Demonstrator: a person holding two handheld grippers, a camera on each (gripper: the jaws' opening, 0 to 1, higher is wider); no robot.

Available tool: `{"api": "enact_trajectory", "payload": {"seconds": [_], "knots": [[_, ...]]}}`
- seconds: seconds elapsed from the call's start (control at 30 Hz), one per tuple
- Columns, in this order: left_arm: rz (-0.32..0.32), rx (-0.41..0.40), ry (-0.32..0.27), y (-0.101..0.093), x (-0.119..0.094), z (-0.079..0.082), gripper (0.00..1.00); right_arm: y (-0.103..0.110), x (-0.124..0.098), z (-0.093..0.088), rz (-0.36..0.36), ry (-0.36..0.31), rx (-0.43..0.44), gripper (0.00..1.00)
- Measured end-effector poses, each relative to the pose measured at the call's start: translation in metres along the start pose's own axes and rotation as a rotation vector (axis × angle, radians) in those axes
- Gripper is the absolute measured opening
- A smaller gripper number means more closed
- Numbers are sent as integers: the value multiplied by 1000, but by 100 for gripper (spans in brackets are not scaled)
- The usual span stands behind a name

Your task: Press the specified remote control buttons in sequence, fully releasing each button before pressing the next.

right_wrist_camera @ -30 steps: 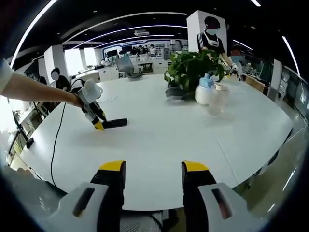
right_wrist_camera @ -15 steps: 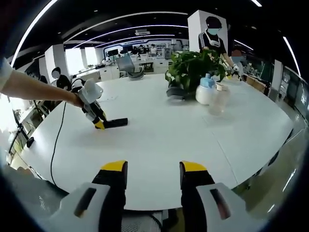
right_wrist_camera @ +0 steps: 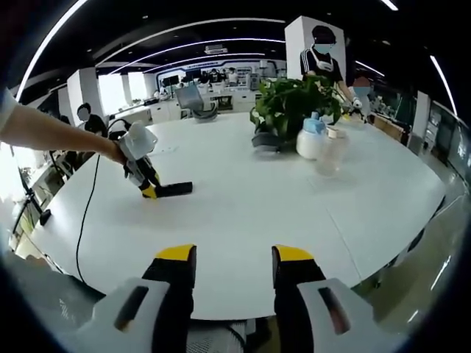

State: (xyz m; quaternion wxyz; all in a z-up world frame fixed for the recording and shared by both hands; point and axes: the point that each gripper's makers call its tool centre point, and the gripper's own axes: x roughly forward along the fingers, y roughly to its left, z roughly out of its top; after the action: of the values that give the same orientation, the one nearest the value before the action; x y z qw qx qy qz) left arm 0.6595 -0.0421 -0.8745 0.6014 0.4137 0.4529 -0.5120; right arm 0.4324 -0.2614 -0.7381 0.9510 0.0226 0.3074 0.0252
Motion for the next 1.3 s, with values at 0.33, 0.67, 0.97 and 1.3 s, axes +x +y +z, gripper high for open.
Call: {"api": "enact_trajectory", "payload": {"seconds": [0.33,0.67,0.97,1.3], "knots": [[11,18,23,-4,0,-1,23,0,0,-1,2,7,-6,40],[20,0,46,-9,-1,-3,23,0,1,-4,-1,20,-5,39],[41,-4,67,-8,0,-4,23,0,1,-4,5,20,5,39],[52,20,89,-11,2,-5,23,1,1,-4,3,24,-9,37]]}}
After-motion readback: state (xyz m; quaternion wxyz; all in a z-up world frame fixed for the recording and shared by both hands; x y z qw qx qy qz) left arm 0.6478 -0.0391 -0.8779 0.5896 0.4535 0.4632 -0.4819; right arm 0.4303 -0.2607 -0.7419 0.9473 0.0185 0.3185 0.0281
